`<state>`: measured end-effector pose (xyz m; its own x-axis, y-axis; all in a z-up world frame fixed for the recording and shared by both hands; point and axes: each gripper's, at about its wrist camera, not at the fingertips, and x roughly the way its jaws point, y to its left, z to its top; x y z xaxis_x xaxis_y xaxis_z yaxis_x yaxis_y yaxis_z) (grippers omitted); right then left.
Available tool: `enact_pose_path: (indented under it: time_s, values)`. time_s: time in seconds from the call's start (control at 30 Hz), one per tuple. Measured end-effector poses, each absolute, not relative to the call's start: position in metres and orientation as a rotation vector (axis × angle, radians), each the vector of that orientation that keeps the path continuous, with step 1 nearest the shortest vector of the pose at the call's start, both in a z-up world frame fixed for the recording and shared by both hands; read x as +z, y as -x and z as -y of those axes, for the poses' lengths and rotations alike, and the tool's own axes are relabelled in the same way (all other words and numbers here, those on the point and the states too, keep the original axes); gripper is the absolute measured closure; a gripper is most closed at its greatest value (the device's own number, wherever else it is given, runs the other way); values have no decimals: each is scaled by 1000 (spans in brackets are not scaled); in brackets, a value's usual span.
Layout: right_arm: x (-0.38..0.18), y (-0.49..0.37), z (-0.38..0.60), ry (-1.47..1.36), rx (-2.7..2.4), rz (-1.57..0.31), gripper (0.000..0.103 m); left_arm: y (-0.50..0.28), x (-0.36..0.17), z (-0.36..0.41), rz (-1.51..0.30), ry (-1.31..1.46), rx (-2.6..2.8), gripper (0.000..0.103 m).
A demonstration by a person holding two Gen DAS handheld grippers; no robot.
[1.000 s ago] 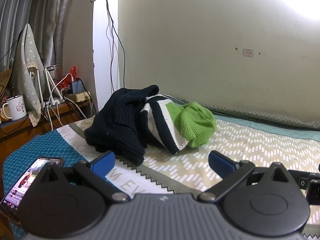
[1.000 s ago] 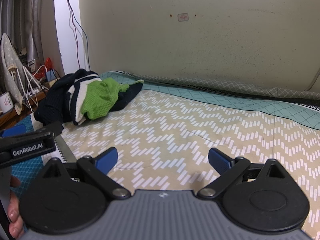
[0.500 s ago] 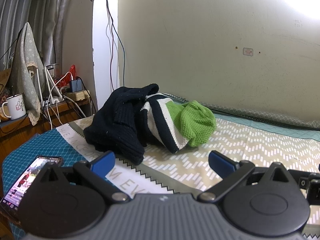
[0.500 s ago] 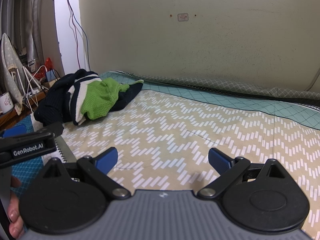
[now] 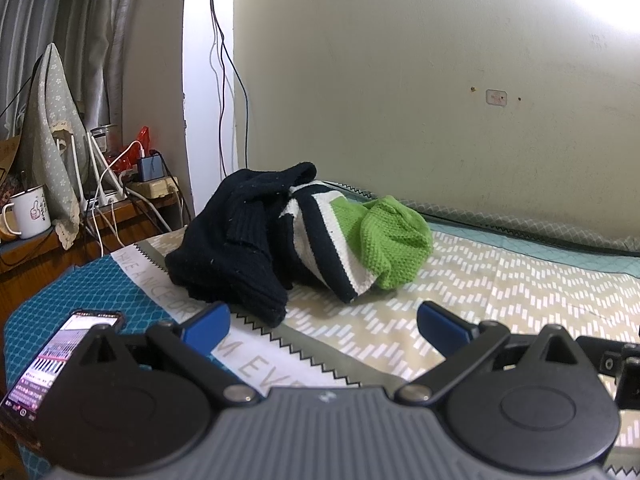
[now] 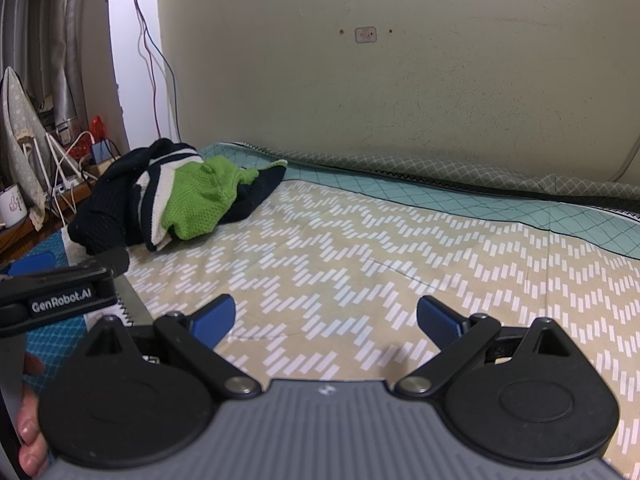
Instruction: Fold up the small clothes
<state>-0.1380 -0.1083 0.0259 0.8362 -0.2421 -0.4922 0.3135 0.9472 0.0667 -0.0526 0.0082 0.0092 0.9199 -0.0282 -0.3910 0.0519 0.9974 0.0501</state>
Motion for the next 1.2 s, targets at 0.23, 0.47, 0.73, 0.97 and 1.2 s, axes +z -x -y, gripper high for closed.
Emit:
enact_pose_path:
  time_s: [0.23,0.47,0.73,0.97,1.2]
  values:
    - [25,138,109,-147,-295,-502,11,53,9,-8,-400,-60,-42,0]
    - [26,138,109,-147,-295,-502,11,53,10,-8,-400,-60,-42,0]
    - [25,138,109,-147,-295,-503,11,53,10,-8,-401,-62,-43,0]
    - [26,138,109,-147,-295,-502,11,53,10,-7,-402,-64,-47,0]
    - [29,143,118,-183,-309,-461,11,36,18,-24,-458,-12,-54,0]
